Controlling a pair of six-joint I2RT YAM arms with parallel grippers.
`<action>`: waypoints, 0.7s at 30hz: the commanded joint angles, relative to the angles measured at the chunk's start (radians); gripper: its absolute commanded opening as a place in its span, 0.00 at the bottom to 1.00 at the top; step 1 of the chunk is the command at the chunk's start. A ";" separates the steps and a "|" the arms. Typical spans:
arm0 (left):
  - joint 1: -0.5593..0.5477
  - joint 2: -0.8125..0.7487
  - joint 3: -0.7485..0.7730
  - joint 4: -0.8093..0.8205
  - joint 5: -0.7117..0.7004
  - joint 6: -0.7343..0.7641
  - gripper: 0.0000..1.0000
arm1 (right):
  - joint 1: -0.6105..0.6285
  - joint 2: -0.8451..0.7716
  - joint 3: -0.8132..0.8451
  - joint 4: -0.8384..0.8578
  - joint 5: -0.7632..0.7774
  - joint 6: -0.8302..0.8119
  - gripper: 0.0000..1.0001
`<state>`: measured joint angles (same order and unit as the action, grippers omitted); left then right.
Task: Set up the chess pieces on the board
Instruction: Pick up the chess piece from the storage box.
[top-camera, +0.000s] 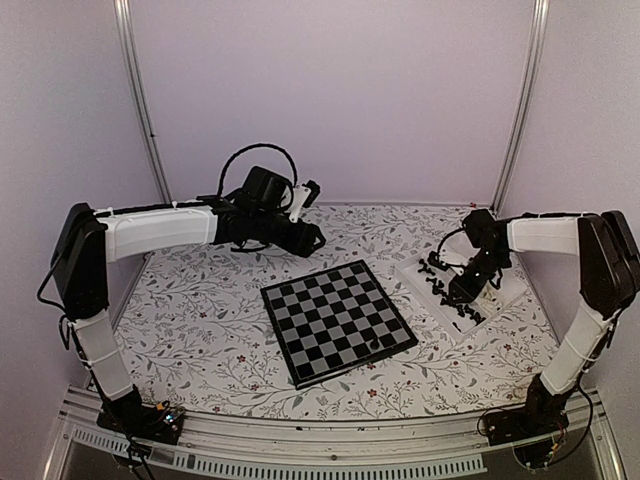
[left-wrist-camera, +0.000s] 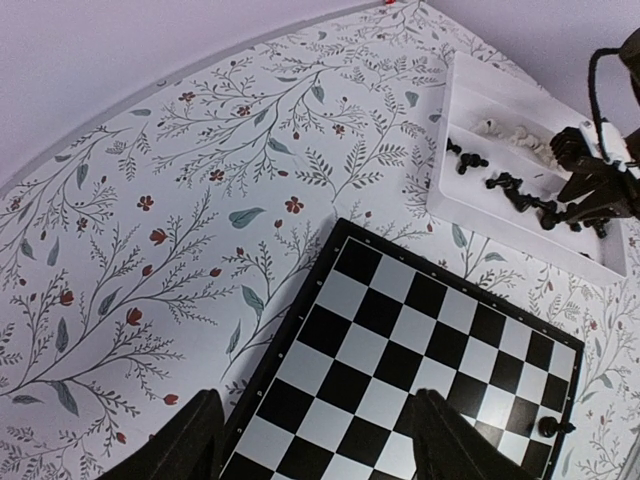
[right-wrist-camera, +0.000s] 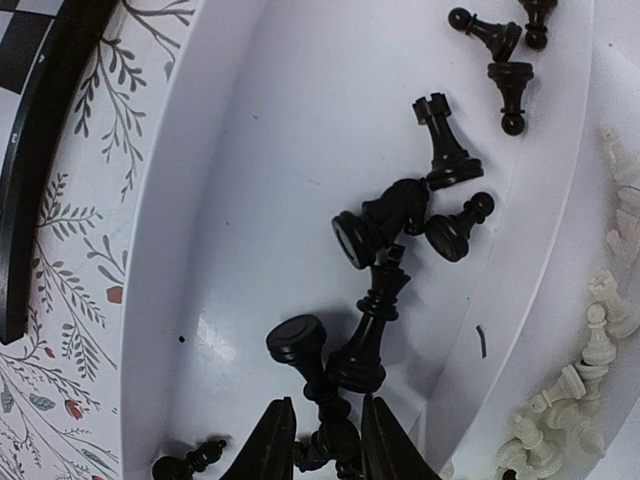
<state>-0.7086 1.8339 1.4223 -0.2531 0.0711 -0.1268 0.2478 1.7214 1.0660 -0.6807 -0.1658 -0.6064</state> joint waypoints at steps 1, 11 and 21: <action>0.003 0.001 0.023 -0.011 0.010 0.008 0.66 | -0.005 0.020 0.038 0.028 0.004 0.013 0.27; 0.001 0.008 0.028 -0.017 0.022 -0.005 0.66 | -0.009 0.072 0.066 0.036 0.023 0.048 0.27; 0.001 0.007 0.030 -0.018 0.028 -0.007 0.66 | -0.009 0.093 0.036 0.032 0.041 0.063 0.31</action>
<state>-0.7086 1.8339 1.4246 -0.2630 0.0883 -0.1280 0.2413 1.8057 1.1114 -0.6533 -0.1364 -0.5587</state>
